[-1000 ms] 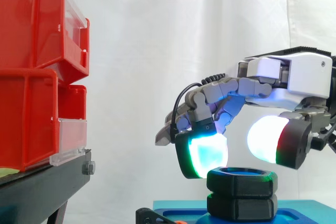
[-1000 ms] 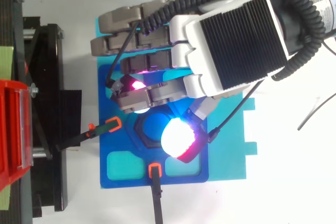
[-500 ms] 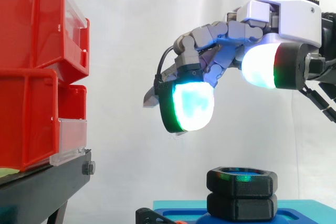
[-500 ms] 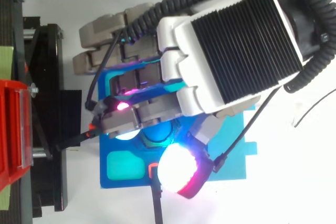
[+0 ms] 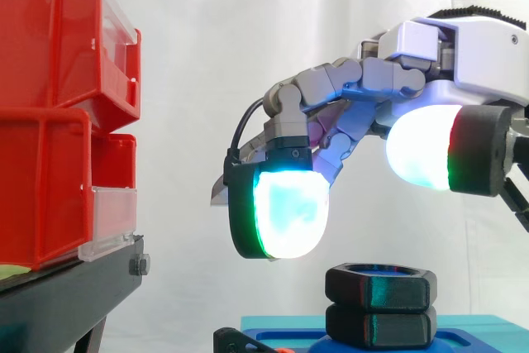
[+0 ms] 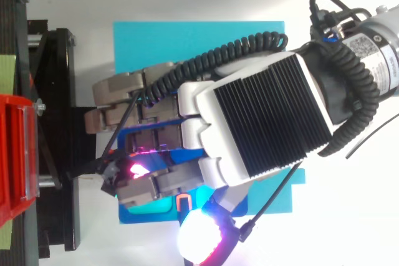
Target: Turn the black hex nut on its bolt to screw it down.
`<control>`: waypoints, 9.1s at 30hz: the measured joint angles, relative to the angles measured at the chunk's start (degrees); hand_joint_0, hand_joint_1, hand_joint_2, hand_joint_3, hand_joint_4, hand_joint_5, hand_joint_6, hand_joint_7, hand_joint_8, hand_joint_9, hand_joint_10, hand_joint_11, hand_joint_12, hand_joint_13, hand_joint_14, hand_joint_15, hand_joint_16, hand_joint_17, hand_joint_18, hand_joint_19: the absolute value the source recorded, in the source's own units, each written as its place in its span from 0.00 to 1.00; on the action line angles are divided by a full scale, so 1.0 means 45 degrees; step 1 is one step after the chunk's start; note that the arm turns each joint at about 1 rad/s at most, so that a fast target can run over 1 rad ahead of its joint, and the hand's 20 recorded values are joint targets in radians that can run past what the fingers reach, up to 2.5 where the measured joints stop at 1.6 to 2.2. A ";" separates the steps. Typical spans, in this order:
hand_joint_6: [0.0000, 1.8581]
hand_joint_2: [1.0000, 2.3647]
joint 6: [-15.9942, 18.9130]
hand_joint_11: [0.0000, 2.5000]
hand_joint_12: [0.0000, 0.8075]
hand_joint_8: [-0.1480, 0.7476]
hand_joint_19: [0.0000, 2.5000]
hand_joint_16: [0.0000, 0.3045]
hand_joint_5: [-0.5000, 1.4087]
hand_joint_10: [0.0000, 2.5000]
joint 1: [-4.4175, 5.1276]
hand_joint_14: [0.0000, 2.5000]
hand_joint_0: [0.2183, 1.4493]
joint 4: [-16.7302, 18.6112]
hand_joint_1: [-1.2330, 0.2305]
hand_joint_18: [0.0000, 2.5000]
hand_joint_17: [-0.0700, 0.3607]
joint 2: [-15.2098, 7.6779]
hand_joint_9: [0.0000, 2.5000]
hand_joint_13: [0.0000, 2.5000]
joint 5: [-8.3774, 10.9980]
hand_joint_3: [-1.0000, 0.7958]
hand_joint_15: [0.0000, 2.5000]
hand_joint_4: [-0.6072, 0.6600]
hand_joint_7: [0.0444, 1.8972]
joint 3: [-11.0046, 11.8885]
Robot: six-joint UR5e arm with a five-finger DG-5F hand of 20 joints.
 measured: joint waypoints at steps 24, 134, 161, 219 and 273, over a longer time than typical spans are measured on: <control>0.27 0.00 -0.0326 0.09 0.49 0.50 0.15 0.17 0.25 0.00 -0.0043 0.00 0.23 0.0307 0.53 0.14 0.44 -0.0022 0.39 0.22 -0.0166 0.28 0.07 0.60 0.62 -0.0603; 0.27 0.00 -0.0530 0.10 0.58 0.54 0.14 0.23 0.20 0.00 -0.0326 0.00 0.11 0.0149 0.47 0.07 0.53 -0.0471 0.26 0.14 -0.0989 0.28 0.07 0.67 0.46 0.0233; 0.27 0.00 -0.1915 0.10 0.57 0.54 0.14 0.23 0.20 0.00 -0.0816 0.00 0.13 -0.5400 0.48 0.08 0.52 0.0899 0.26 0.15 -0.1280 0.28 0.07 0.66 0.46 0.1355; 0.27 0.00 1.1991 0.10 0.53 0.50 0.15 0.19 0.18 0.00 -0.1324 0.00 0.20 -0.2350 0.48 0.09 0.47 0.3145 0.24 0.15 0.2370 0.28 0.07 0.62 0.44 -0.3231; 0.27 0.00 1.2506 0.10 0.48 0.46 0.10 0.19 0.19 0.00 -0.1302 0.00 0.22 -0.2368 0.44 0.00 0.46 0.3145 0.21 0.03 0.2387 0.28 0.04 0.60 0.44 -0.3225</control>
